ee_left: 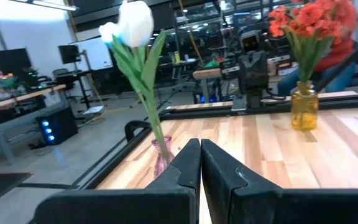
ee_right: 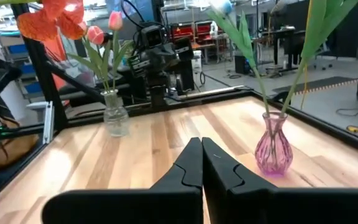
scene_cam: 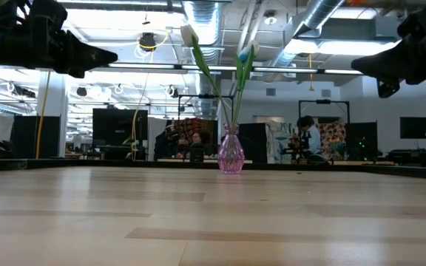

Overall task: Sort flowers into vase by color
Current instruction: Return to Home Position

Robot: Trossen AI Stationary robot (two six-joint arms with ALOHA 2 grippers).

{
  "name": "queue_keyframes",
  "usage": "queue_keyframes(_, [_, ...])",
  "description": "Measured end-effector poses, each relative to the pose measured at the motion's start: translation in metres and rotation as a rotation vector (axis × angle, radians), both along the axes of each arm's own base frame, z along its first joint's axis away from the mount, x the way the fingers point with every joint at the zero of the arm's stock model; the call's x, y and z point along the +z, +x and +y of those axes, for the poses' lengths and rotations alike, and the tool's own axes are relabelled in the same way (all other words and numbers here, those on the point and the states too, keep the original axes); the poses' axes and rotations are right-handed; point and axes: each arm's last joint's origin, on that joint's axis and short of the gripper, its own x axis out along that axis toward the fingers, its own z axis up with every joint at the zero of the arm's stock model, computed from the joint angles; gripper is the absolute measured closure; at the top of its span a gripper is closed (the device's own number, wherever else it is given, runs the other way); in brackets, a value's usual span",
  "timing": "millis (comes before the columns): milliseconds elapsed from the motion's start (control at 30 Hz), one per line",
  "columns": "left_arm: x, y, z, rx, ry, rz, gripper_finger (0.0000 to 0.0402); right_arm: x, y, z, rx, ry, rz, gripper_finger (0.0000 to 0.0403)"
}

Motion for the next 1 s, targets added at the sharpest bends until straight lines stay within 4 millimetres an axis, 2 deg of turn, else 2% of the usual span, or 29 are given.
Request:
queue_keyframes(667, [-0.005,-0.001,0.001,0.047,0.046,0.064,0.0401,-0.001,0.0,0.0,-0.001,-0.034,0.013,0.0371])
queue_keyframes(1000, [0.002,-0.018,0.001,0.059,0.064,-0.007,0.0401,-0.001,0.0,0.0,-0.001,-0.036,0.014,0.037])
